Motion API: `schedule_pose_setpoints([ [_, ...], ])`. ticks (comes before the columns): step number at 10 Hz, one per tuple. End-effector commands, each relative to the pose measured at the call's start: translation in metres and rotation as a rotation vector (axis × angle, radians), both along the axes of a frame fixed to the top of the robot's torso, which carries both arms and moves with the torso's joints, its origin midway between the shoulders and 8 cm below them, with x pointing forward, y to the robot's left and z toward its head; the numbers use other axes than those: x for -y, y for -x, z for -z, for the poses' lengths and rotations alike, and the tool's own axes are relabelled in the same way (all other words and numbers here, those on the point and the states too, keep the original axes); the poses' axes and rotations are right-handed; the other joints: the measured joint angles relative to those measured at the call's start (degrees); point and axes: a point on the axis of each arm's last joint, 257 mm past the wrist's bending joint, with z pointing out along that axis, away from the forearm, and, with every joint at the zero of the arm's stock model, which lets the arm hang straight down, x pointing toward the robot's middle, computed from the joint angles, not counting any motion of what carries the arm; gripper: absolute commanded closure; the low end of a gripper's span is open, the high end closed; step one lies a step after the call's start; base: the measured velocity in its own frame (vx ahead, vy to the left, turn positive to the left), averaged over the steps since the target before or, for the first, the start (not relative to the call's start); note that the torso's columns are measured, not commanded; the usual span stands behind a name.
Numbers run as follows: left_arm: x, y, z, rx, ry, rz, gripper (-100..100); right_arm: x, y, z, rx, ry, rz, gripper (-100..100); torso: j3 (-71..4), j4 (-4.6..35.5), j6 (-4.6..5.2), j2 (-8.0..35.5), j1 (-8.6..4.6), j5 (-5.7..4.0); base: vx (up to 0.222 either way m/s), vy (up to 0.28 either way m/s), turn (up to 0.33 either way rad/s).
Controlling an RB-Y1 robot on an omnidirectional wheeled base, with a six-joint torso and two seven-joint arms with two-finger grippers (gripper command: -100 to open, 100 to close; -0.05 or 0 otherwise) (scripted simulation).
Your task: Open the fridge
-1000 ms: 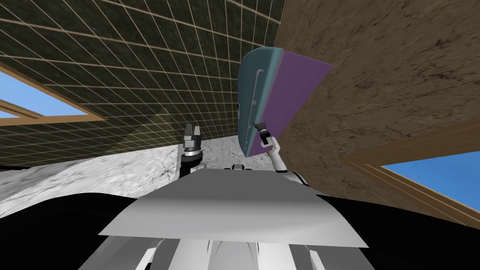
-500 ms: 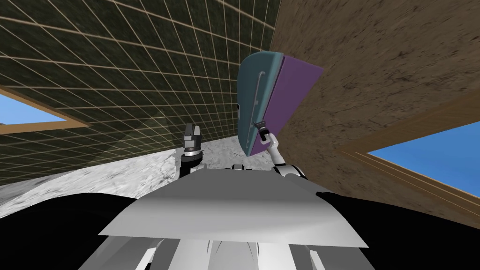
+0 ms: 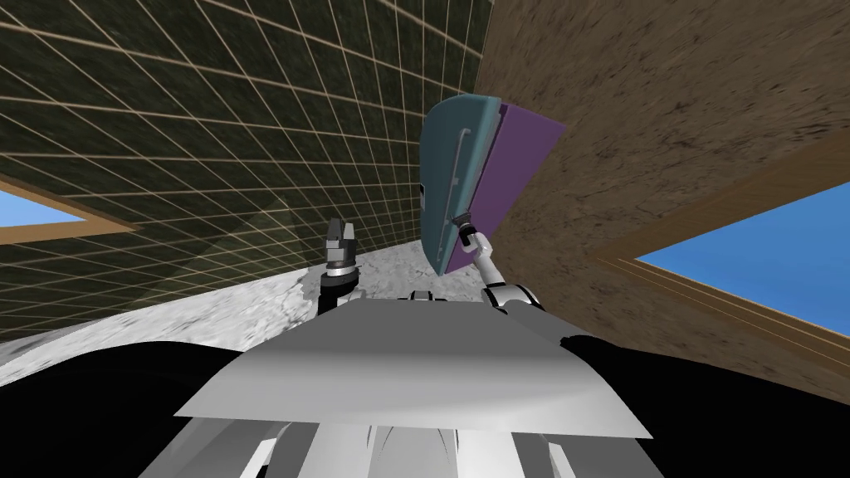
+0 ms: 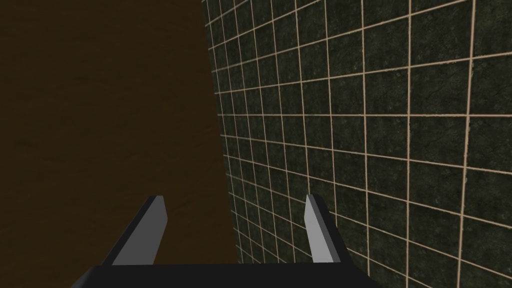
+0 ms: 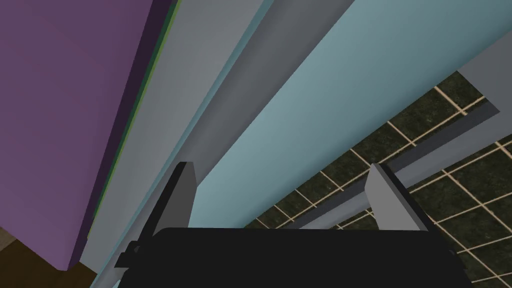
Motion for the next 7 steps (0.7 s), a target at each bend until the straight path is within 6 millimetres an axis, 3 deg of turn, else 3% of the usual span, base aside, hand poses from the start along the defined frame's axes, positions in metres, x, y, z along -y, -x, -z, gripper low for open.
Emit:
schedule_pose_setpoints([
  [1, 0.000, 0.000, 0.000, 0.000, 0.000, 0.000, 0, 0.002, -0.011, -0.019, 0.023, 0.082, 0.022, -100, 0.0, 0.1, -0.06, 0.0, 0.03, 0.04, -0.007, 0.095, -0.066],
  [3, 0.000, 0.000, 0.000, 0.000, 0.000, 0.000, 0, 0.002, -0.011, -0.019, 0.023, 0.082, 0.022, -100, 0.1, 0.1, -0.10, 0.1, 0.22, 0.11, -0.008, 0.049, -0.017],
  [7, 0.000, 0.000, 0.000, 0.000, 0.000, 0.000, 0, 0.021, -0.024, -0.030, 0.026, 0.205, 0.084, -100, 0.1, 0.2, -0.08, 0.2, 0.36, 0.19, -0.016, 0.082, -0.043],
])
